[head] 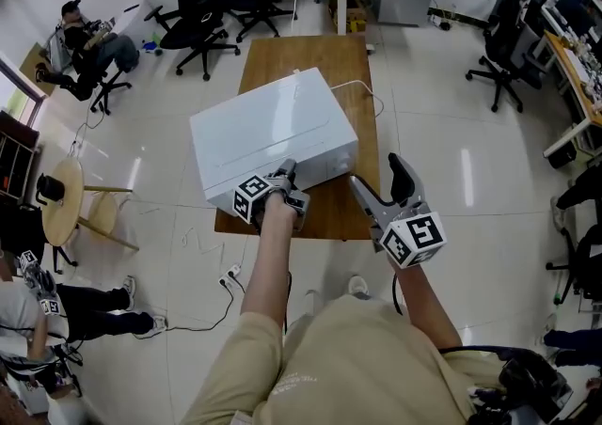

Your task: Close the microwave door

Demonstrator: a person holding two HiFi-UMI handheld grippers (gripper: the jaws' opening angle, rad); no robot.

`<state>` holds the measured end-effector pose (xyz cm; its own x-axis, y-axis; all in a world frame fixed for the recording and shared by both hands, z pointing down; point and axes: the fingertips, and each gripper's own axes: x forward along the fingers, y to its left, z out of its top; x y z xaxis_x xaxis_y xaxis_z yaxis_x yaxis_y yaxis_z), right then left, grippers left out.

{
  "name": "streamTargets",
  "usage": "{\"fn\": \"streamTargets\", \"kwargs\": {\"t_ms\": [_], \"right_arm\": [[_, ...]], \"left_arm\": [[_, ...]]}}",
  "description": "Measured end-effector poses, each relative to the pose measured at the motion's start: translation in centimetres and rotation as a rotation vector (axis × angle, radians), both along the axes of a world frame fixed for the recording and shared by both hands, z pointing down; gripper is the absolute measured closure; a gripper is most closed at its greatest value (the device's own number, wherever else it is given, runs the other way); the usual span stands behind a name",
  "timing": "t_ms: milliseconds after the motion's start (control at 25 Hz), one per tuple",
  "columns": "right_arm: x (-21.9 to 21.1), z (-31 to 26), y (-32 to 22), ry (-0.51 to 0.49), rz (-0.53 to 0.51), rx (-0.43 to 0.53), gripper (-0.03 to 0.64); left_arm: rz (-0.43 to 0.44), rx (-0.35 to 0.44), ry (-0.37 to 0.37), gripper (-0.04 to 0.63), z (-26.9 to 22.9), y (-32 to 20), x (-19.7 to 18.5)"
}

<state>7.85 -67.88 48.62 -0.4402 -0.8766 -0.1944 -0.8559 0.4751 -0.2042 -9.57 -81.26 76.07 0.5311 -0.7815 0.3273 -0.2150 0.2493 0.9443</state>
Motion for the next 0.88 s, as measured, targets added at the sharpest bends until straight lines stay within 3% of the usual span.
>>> {"fn": "streamTargets", "kwargs": {"t_ms": [120, 240, 320, 520, 680, 880], "right_arm": [[-0.8, -1.1, 0.6, 0.004, -0.01, 0.002, 0.229], [-0.9, -1.0, 1.5, -0.002, -0.022, 0.02, 0.229], [-1.2, -0.7, 1.9, -0.009, -0.033, 0.026, 0.229], [-1.3, -0.5, 2.7, -0.019, -0.063, 0.042, 0.229], [-2.3, -0.3, 3.4, -0.015, -0.095, 0.058, 0.23], [-4.3, -0.4, 4.2, -0.006, -0.134, 0.073, 0.23]], "left_arm": [[0.047, 0.078, -0.142, 0.419, -2.1, 1.2, -0.4], [0.069, 0.181, -0.178, 0.414, -4.6, 3.2, -0.5], [0.085, 0.273, -0.206, 0.4, -6.9, 4.7, -1.0], [0.108, 0.553, -0.394, 0.363, -14.3, 8.4, -1.8], [0.061, 0.739, -0.545, 0.264, -18.6, 11.5, -3.4], [-0.043, 0.861, -0.846, 0.247, -23.0, 14.7, -6.7]]}}
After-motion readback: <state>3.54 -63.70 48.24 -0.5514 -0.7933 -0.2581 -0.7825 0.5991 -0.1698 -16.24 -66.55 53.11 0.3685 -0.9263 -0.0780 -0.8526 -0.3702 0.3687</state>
